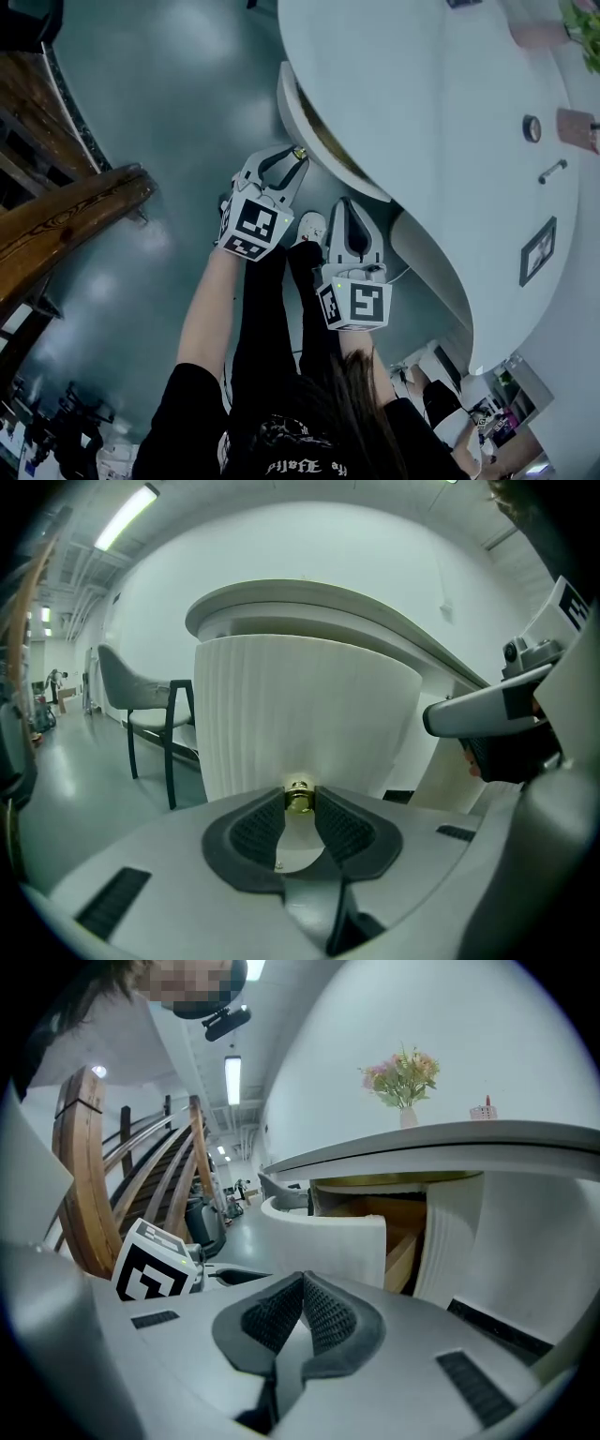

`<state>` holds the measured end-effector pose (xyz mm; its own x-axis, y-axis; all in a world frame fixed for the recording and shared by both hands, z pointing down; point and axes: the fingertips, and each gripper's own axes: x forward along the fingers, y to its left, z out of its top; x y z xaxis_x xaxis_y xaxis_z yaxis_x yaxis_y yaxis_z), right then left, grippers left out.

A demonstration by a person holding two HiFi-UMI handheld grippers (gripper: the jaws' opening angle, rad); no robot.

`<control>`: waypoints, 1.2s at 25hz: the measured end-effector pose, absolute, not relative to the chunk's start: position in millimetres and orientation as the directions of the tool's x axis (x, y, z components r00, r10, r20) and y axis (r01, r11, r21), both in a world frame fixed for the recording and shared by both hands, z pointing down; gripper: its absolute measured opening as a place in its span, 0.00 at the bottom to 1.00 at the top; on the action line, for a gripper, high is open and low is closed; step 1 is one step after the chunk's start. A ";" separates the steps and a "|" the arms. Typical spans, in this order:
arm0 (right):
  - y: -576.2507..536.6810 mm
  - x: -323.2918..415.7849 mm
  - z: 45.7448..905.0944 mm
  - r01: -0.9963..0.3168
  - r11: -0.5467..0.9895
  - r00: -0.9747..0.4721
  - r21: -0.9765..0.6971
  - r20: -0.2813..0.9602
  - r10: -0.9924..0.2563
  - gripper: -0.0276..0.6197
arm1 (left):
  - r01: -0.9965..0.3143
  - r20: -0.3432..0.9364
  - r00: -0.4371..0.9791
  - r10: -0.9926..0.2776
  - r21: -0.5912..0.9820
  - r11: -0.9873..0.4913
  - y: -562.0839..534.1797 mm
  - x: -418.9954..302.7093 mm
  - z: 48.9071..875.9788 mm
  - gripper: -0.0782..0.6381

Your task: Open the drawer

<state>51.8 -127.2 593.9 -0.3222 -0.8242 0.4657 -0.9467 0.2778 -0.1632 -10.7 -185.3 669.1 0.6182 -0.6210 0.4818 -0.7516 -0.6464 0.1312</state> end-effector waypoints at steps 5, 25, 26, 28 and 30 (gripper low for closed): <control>-107.1 38.3 586.8 -0.933 0.301 -0.359 -0.196 0.488 -0.796 0.08 | -0.758 0.526 0.599 -0.604 0.129 -0.640 -170.2 -22.7 668.8 0.27; -69.7 7.2 566.2 -0.904 0.366 -0.428 -0.222 0.509 -0.747 0.08 | -0.745 0.606 0.570 -0.555 0.096 -0.660 -128.5 -56.0 668.0 0.27; -67.5 5.9 565.7 -0.902 0.371 -0.432 -0.222 0.509 -0.744 0.08 | -0.746 0.611 0.567 -0.553 0.096 -0.659 -126.1 -58.2 668.5 0.27; -62.3 4.0 564.7 -0.902 0.370 -0.432 -0.224 0.517 -0.739 0.08 | -0.749 0.622 0.560 -0.547 0.098 -0.656 -120.1 -63.3 669.2 0.27; -57.3 2.3 563.1 -0.900 0.370 -0.435 -0.229 0.525 -0.732 0.08 | -0.753 0.636 0.550 -0.541 0.097 -0.651 -113.5 -68.1 669.3 0.27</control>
<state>2.3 -57.3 563.1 -0.4348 -0.7320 0.5245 -0.9001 0.3704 -0.2293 -68.1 -113.5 669.3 0.5501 -0.5407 0.6364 -0.7525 -0.6513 0.0971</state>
